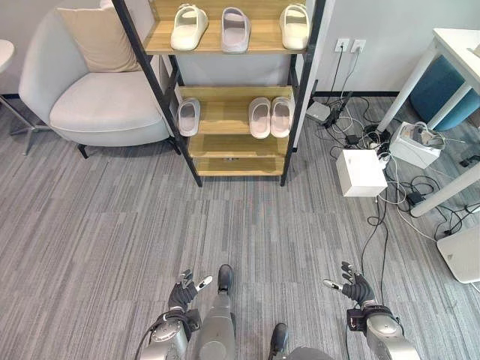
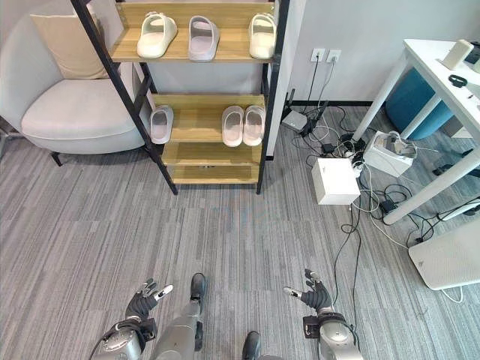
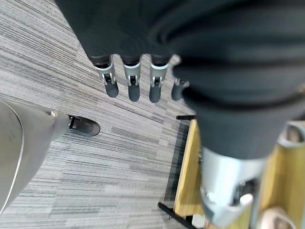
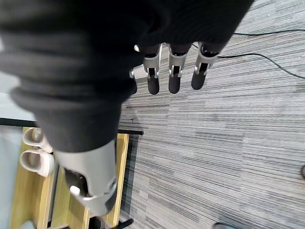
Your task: Arrange the slippers neatly on the shoe rack.
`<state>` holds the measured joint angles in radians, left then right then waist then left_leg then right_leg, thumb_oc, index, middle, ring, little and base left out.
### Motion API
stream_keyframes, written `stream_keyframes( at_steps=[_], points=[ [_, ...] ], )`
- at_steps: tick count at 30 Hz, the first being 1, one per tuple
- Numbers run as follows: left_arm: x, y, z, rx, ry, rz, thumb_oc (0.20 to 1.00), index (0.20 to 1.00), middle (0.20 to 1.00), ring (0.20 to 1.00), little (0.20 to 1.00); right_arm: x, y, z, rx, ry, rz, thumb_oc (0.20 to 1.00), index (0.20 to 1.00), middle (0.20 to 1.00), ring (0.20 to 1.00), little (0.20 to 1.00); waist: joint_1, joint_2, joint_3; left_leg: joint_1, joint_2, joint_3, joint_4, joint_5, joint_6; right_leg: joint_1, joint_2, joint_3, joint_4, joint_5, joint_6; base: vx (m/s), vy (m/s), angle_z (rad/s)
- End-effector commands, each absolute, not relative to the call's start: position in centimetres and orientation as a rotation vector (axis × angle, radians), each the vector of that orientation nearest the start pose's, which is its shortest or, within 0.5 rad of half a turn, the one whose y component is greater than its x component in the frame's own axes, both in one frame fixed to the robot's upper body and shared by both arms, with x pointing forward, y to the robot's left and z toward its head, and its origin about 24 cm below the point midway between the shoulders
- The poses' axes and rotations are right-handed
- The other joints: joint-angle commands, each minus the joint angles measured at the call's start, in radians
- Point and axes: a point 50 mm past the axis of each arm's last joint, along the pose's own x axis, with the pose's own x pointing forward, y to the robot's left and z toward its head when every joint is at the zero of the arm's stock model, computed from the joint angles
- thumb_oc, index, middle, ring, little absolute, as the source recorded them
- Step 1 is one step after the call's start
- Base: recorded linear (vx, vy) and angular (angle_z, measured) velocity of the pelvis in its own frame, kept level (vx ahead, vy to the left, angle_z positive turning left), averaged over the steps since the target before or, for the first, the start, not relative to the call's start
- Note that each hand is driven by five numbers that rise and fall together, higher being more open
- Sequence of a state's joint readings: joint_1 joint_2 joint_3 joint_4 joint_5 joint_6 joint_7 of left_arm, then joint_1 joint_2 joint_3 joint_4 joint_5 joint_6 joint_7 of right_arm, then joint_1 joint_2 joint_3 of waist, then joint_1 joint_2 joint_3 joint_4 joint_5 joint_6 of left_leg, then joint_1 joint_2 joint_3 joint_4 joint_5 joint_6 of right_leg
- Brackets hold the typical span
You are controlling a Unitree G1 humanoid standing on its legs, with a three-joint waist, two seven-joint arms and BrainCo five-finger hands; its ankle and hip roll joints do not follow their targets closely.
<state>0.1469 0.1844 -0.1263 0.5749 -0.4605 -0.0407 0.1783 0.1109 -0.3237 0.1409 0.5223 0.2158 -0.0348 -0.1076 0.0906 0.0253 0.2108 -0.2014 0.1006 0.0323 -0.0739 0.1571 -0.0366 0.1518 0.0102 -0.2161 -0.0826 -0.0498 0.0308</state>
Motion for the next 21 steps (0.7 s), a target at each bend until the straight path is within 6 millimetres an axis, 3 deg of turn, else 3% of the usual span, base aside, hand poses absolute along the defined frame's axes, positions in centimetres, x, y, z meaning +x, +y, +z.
stream_keyframes(
  at_steps=[1, 2, 3, 5, 9, 12, 14, 15, 16, 21],
  points=[
    [17.3, 22.1, -8.9, -0.141, 0.602, 0.324, 1.0, 1.0, 1.0, 1.0, 1.0, 19.0, -22.3, -7.0, -0.132, 0.52, -0.134, 1.0, 1.0, 1.0, 1.0, 1.0, 0.031, -0.084, -0.015, 0.005, -0.074, -0.004, 0.074, -0.044, 0.002, 0.005, -0.224, -0.016, 0.143, 0.011, 0.111, 0.17, 0.19, -0.07],
    [17.3, 22.1, -8.9, -0.141, 0.602, 0.325, 1.0, 1.0, 1.0, 1.0, 1.0, 19.0, -22.2, -7.0, -0.131, 0.521, -0.134, 1.0, 1.0, 1.0, 1.0, 1.0, 0.031, -0.085, -0.016, 0.004, -0.075, -0.003, 0.075, -0.045, 0.003, 0.003, -0.226, -0.015, 0.145, 0.009, 0.112, 0.27, 0.353, 0.22],
    [17.3, 22.3, -8.8, -0.13, 0.603, 0.323, 1.0, 1.0, 1.0, 1.0, 1.0, 19.1, -21.9, -7.1, -0.122, 0.518, -0.123, 1.0, 1.0, 1.0, 1.0, 1.0, 0.031, -0.092, -0.01, 0.023, -0.104, -0.003, 0.083, -0.072, 0.029, -0.035, -0.265, -0.008, 0.242, 0.057, 0.118, 0.16, 0.261, 0.25],
    [17.3, 22.4, -8.8, -0.118, 0.601, 0.318, 1.0, 1.0, 1.0, 1.0, 1.0, 19.1, -21.6, -7.2, -0.119, 0.522, -0.116, 1.0, 1.0, 1.0, 1.0, 1.0, 0.025, -0.089, -0.003, 0.055, -0.134, -0.001, 0.081, -0.1, 0.059, -0.076, -0.298, -0.008, 0.361, 0.117, 0.11, 0.18, 0.283, 0.18],
    [17.5, 22.5, -8.6, -0.112, 0.593, 0.315, 1.0, 1.0, 1.0, 1.0, 1.0, 19.1, -21.3, -7.3, -0.115, 0.529, -0.105, 1.0, 1.0, 1.0, 1.0, 1.0, 0.005, -0.065, 0.017, 0.116, -0.136, -0.016, 0.06, -0.123, 0.075, -0.171, -0.273, 0.008, 0.445, 0.12, 0.084, 0.19, 0.184, 0.13],
    [18.2, 22.4, -8.0, -0.123, 0.56, 0.309, 1.0, 1.0, 1.0, 1.0, 1.0, 19.6, -21.3, -7.1, -0.101, 0.52, -0.109, 1.0, 1.0, 1.0, 1.0, 1.0, -0.024, -0.052, 0.063, 0.195, -0.133, -0.038, 0.035, -0.153, 0.07, -0.26, -0.21, -0.043, 0.328, 0.066, 0.072, 0.23, 0.026, -0.05],
    [18.4, 22.5, -7.9, -0.122, 0.555, 0.308, 1.0, 1.0, 1.0, 1.0, 1.0, 19.6, -21.3, -7.1, -0.087, 0.516, -0.116, 1.0, 1.0, 1.0, 1.0, 1.0, -0.041, -0.063, 0.077, 0.24, -0.141, -0.052, 0.021, -0.171, 0.066, -0.294, -0.164, -0.051, 0.217, 0.094, 0.085, 0.22, -0.045, 0.13],
    [18.5, 22.5, -7.9, -0.122, 0.555, 0.308, 1.0, 1.0, 1.0, 1.0, 1.0, 19.6, -21.3, -7.1, -0.086, 0.516, -0.116, 1.0, 1.0, 1.0, 1.0, 1.0, -0.042, -0.063, 0.076, 0.238, -0.142, -0.053, 0.021, -0.17, 0.066, -0.294, -0.164, -0.052, 0.213, 0.098, 0.085, 0.31, -0.06, 0.26],
    [18.7, 22.5, -7.8, -0.111, 0.553, 0.304, 1.0, 1.0, 1.0, 1.0, 1.0, 19.5, -21.3, -7.1, -0.084, 0.516, -0.123, 1.0, 1.0, 1.0, 1.0, 1.0, -0.063, -0.076, 0.079, 0.276, -0.151, -0.07, 0.01, -0.186, 0.061, -0.348, -0.136, -0.052, 0.132, 0.145, 0.099, 0.22, -0.042, 0.12],
    [19.2, 22.6, -7.7, -0.1, 0.547, 0.301, 1.0, 1.0, 1.0, 1.0, 1.0, 19.4, -21.7, -7.0, -0.076, 0.51, -0.144, 1.0, 1.0, 1.0, 1.0, 1.0, -0.093, -0.081, 0.075, 0.345, -0.147, -0.114, 0.004, -0.232, 0.043, -0.363, -0.111, -0.063, 0.069, 0.184, 0.103, 0.37, -0.106, 0.36]
  ],
)
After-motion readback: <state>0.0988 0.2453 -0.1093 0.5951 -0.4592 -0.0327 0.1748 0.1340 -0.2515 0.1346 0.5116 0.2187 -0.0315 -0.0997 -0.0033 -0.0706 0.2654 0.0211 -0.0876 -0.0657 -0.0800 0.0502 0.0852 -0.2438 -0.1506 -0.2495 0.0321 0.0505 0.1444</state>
